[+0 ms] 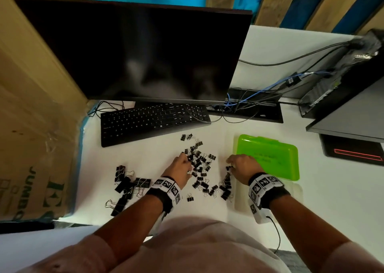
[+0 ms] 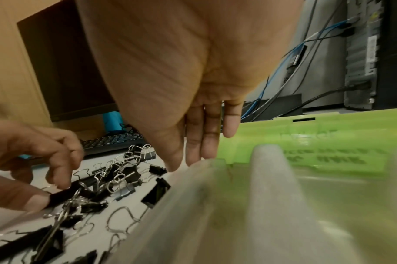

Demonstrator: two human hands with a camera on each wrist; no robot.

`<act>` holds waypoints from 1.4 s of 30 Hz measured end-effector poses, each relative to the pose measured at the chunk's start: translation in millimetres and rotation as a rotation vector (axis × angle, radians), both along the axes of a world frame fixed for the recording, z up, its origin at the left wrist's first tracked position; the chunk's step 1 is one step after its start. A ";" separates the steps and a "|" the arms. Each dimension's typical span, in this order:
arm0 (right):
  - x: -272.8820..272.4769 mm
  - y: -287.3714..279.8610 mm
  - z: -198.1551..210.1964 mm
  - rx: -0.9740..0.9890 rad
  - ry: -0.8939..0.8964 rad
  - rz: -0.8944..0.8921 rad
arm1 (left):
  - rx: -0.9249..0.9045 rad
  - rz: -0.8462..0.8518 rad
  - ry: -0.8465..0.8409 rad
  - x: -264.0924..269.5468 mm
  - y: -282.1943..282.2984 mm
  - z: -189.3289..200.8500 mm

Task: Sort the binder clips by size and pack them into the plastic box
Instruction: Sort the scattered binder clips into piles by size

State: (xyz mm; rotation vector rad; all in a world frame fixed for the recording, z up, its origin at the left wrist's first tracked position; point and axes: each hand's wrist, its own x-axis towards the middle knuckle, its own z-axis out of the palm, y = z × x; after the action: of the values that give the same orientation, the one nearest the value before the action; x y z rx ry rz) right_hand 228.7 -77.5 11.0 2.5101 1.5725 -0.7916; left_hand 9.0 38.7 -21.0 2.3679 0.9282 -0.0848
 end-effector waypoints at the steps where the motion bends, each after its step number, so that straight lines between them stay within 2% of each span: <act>1: -1.6 1.8 -0.9 -0.014 0.001 0.019 | 0.004 -0.004 -0.012 -0.1 1.5 -0.8; 5: -10.0 8.8 2.2 -0.140 0.036 0.140 | -0.032 -0.064 -0.015 1.7 7.5 1.3; 8: -14.3 12.7 0.6 -0.151 0.137 0.133 | -0.055 -0.062 -0.029 -0.8 10.0 0.9; 13: -19.1 17.9 5.0 0.026 0.228 0.124 | -0.137 0.057 0.008 -11.5 13.0 2.4; 18: -21.8 22.9 4.0 0.232 0.362 -0.052 | -0.220 0.216 -0.031 -21.1 17.2 3.9; 24: -34.5 32.3 10.0 0.355 0.556 -0.152 | -0.261 0.326 -0.100 -31.2 24.6 6.4; 29: -65.1 30.8 19.7 0.239 0.578 0.036 | -0.218 0.350 -0.192 -47.3 19.5 21.8; 34: -99.1 23.0 7.0 0.069 0.661 0.279 | -0.223 0.324 -0.295 -86.2 -10.6 50.8; 37: -113.9 19.7 -2.5 0.019 0.675 0.347 | -0.340 0.243 -0.254 -110.0 -36.1 50.8; 42: -124.9 18.3 -9.8 -0.081 0.593 0.403 | -0.387 0.123 -0.116 -130.3 -61.9 35.5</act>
State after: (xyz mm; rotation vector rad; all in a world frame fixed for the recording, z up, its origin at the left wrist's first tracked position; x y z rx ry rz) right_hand 103.7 -59.3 1.3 1.8839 2.0546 -1.5742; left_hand -121.3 -23.1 14.5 1.9358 0.9080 -0.0708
